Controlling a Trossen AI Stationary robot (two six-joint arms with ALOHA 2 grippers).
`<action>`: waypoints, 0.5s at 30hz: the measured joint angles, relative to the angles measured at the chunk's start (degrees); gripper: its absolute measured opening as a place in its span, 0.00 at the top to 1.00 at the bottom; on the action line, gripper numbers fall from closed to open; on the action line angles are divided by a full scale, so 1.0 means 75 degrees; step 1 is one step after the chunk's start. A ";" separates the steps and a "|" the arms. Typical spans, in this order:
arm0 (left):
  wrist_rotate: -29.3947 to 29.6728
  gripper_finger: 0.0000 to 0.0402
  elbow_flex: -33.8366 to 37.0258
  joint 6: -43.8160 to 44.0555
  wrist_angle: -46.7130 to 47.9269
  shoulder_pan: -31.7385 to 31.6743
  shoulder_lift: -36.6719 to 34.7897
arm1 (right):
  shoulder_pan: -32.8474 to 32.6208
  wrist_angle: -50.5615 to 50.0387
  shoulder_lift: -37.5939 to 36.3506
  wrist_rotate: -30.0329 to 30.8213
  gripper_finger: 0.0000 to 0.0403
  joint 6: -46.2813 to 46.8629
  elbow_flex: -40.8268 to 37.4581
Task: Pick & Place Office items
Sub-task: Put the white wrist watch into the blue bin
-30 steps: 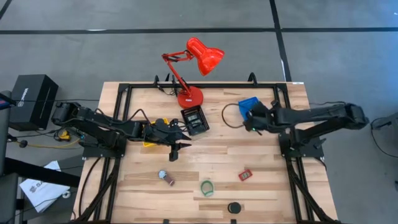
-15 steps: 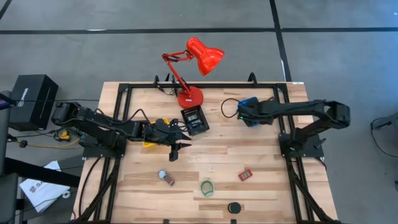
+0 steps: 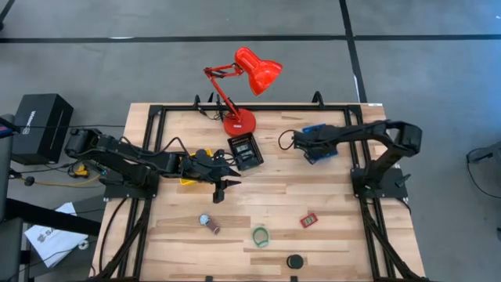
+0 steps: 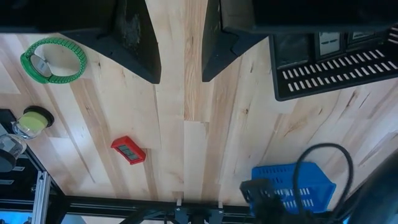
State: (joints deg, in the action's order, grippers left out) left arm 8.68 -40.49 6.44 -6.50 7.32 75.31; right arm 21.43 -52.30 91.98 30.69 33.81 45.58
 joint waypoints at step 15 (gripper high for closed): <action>0.0001 0.72 0.0000 0.0002 0.0000 -0.0001 0.0000 | 0.0061 0.0211 0.0470 -0.0253 0.87 -0.0741 0.0015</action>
State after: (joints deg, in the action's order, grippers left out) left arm 8.69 -40.49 6.46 -6.50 7.32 75.31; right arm 21.89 -50.72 95.50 28.79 28.25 45.69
